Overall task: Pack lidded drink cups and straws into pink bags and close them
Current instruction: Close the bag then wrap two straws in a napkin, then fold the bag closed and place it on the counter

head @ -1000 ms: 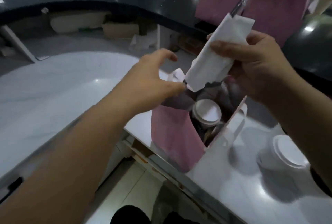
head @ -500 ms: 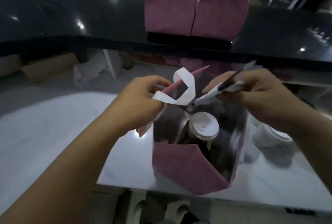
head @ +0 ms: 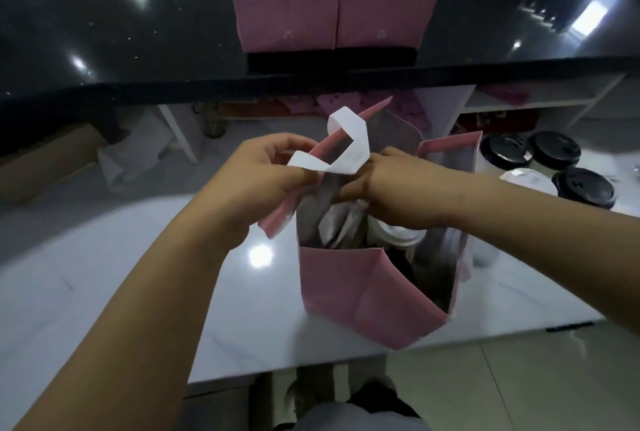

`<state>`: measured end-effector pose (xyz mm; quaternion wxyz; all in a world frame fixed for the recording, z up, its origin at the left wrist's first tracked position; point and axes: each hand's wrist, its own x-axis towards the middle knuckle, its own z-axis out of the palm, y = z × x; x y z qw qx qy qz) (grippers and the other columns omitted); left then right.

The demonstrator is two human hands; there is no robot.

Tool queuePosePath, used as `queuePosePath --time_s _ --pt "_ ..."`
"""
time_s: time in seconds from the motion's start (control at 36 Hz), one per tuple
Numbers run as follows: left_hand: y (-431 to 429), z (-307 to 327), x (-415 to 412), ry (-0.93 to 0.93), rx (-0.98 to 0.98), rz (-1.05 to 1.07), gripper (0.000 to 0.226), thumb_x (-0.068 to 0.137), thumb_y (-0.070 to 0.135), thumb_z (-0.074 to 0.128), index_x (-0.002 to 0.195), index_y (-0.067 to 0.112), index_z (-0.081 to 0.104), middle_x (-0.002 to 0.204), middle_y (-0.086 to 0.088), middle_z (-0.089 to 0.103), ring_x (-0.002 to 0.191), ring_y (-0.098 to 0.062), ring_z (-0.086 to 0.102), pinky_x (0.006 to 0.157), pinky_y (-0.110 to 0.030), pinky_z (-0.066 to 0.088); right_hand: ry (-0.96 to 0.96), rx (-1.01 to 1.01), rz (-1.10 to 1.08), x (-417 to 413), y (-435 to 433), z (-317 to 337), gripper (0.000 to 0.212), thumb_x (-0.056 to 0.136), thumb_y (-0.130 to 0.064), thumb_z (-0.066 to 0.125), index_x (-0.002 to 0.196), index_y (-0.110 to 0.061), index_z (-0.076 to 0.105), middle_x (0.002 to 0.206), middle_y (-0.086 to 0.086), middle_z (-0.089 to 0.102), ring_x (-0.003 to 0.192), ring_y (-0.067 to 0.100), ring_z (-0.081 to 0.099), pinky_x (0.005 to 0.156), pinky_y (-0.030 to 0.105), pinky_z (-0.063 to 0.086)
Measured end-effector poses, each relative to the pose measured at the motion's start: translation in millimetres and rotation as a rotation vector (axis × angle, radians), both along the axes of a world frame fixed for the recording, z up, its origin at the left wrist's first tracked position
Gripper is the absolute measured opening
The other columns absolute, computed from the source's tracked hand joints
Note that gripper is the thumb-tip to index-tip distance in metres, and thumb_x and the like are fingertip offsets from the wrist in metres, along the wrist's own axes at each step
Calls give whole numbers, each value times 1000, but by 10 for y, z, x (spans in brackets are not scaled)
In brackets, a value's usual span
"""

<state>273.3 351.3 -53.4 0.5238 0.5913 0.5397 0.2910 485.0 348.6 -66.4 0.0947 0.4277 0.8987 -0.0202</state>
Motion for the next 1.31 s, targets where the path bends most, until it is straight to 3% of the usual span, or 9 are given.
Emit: queuePosePath --time_s 0.33,0.5,0.72,0.81,0.92,1.0,1.06,1.17,1.31 --pt "-403 -79 11 -191 -13 -82 32 85 24 76 110 44 71 109 12 74 99 -4 70 72 -16 54 607 56 -246 463 -384 476 15 91 -20 67 103 -20 76 94 -10 72 88 4 65 81 22 50" --pt "-645 -75 42 -169 14 43 67 57 65 83 119 65 57 124 30 63 116 7 58 86 -21 43 872 156 -362 913 -264 392 10 92 -19 69 100 -20 75 93 -17 70 85 0 66 78 12 48" --pt "-1215 -393 130 -355 -72 408 59 67 64 70 125 54 60 139 14 59 130 -10 54 111 -43 40 1404 -448 -744 1368 -55 -103 45 103 -48 37 121 -19 66 116 4 69 104 18 65 90 38 49" --pt "-1420 -647 207 -416 -40 751 18 90 30 67 106 35 72 122 3 68 119 -20 63 93 -38 51 1478 -649 -760 1420 -24 -333 51 101 -53 33 100 -17 69 77 -6 69 74 9 65 82 36 46" --pt "-1711 -906 383 -141 -27 821 47 87 -14 56 75 29 72 87 5 71 102 -28 65 94 -43 53 1521 -761 -751 1400 13 -550 45 99 -56 39 89 -23 69 70 -7 67 68 10 64 75 33 45" --pt "-1888 -932 561 -82 -59 456 44 79 7 71 105 42 70 116 12 70 113 -9 64 99 -37 54 1494 -731 -651 1376 2 -653 41 99 -55 40 102 -29 71 87 -9 73 83 11 67 82 34 48" --pt "-1943 -920 700 -50 -123 284 73 68 35 81 131 55 50 136 25 55 122 2 56 96 -26 55 1487 -716 -610 1372 -41 -674 43 90 -62 45 101 -34 75 100 -8 76 94 12 70 88 36 47" --pt "-1971 -909 934 -115 -98 337 111 54 42 95 141 63 29 144 30 42 128 -1 51 98 -28 54 1454 -752 -546 1421 -160 -715 51 68 -81 61 95 -42 78 103 -6 77 99 12 72 84 34 49" --pt "-1894 -974 1044 -116 25 525 90 57 39 94 130 61 47 136 18 55 118 -9 59 84 -28 61 1470 -738 -465 1549 -325 -805 40 75 -68 68 92 -32 78 93 -5 76 90 12 71 81 33 52"
